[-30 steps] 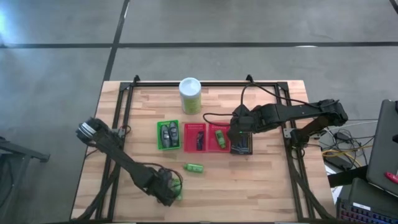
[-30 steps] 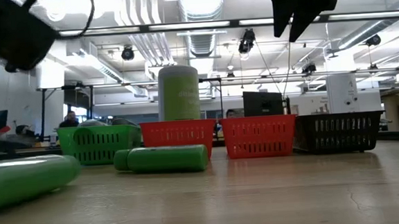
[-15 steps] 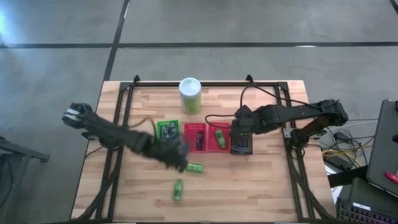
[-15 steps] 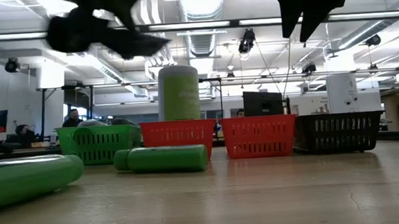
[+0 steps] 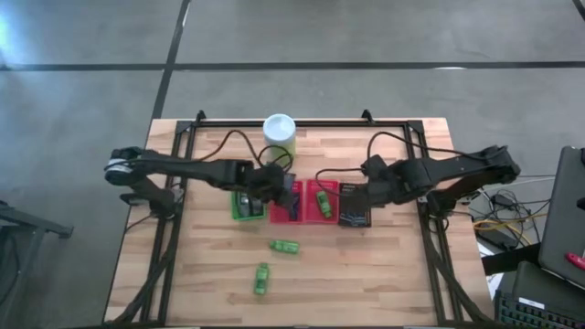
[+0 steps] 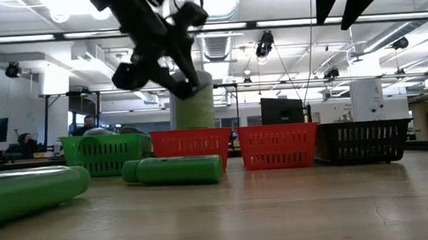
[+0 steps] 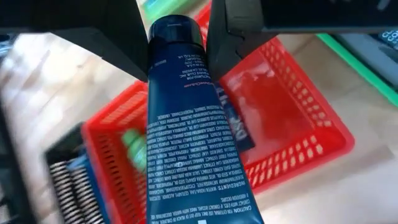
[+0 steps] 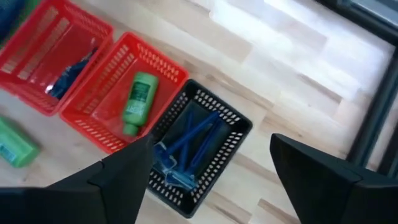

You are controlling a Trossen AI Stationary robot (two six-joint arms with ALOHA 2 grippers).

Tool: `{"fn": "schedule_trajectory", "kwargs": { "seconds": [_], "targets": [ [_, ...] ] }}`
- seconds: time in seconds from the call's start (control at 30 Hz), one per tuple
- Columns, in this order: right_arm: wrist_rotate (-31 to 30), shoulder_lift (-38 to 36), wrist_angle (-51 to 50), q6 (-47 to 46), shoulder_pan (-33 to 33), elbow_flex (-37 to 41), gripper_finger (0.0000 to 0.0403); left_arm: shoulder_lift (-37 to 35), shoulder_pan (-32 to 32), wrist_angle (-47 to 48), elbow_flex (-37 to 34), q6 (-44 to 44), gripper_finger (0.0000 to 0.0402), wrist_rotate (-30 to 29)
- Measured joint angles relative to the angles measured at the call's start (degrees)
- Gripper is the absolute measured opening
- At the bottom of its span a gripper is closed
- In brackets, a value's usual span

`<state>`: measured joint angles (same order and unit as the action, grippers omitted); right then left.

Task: Pick & Place Travel size toiletries
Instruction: Put the shave cream into the left red bin, then put the bottom green shampoo into the left red bin

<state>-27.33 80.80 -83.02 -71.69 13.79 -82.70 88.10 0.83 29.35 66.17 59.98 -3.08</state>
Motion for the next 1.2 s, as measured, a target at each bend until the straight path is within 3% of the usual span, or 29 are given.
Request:
{"fn": "schedule_trajectory", "kwargs": {
  "seconds": [0.13,0.4,0.6,0.87,1.07,1.2],
  "targets": [
    [-1.0,-0.71,-1.33,-2.14,0.63,0.04,0.0325,3.34,0.45,0.12,0.0,-0.13,0.014,4.18],
    [-1.23,-0.95,-1.17,-2.33,0.6,1.44,0.0335,8.19,0.32,0.35,0.0,0.2,0.0143,4.5],
    [-0.94,-0.95,-1.13,-2.94,0.6,3.21,0.0342,8.55,0.23,0.21,0.0,0.59,0.0197,4.58],
    [-0.67,-0.97,-0.89,-2.89,0.6,3.63,0.0333,2.4,-0.45,0.52,0.0,0.06,0.0275,4.68],
    [-0.62,-1.25,-0.69,-2.89,0.6,3.63,0.0314,-5.75,-5.51,7.4,0.09,3.0,0.0283,4.57],
    [-0.51,-1.21,-0.51,-2.68,0.56,3.63,0.0304,-7.22,-14.06,14.31,0.09,7.08,0.0284,6.77]
  ]
}}
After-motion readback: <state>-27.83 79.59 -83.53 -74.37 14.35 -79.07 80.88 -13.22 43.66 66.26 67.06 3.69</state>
